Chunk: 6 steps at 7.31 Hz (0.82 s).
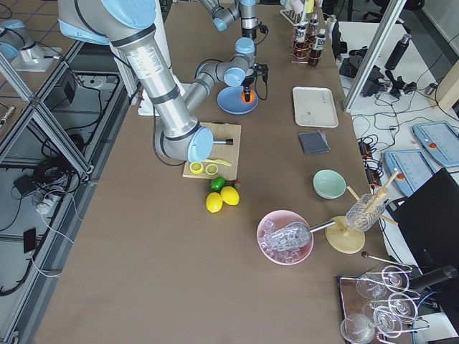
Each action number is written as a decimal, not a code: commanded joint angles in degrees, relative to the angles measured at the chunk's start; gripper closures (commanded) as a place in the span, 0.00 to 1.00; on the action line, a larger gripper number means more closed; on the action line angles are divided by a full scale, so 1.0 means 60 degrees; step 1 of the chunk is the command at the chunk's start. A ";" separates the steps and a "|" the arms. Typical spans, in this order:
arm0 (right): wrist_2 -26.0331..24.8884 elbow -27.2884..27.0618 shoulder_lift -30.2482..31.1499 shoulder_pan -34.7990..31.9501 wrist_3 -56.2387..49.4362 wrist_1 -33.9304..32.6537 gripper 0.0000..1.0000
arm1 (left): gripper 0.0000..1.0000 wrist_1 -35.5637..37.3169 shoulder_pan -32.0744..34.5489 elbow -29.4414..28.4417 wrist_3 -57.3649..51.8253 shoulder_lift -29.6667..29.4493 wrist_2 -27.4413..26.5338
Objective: Pick orange to plate
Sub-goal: 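Carry the orange over the blue plate with the right gripper while the left gripper withdraws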
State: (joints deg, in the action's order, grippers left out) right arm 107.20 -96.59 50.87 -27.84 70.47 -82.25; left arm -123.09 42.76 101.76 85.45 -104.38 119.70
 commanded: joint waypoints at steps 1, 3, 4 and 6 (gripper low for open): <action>-0.1077 0.0480 -0.0319 0.1006 0.0442 -0.0209 1.00 | 0.24 -0.0022 0.0636 -0.0392 -0.0793 0.0155 0.0367; -0.1094 0.0585 -0.0320 0.1037 0.0413 -0.0179 1.00 | 0.24 -0.0022 0.0666 -0.0392 -0.0779 0.0169 0.0367; -0.1080 0.0629 -0.0319 0.1037 0.0412 -0.0165 1.00 | 0.24 -0.0037 0.0666 -0.0378 -0.0779 0.0169 0.0367; -0.1094 0.0659 -0.0276 0.1095 0.0412 -0.0135 0.34 | 0.23 -0.0022 0.0651 -0.0407 -0.0779 0.0169 0.0367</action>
State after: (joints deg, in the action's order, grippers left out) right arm 100.71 -92.77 49.05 -21.48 72.95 -83.13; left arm -123.25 46.72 99.40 80.78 -103.37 121.90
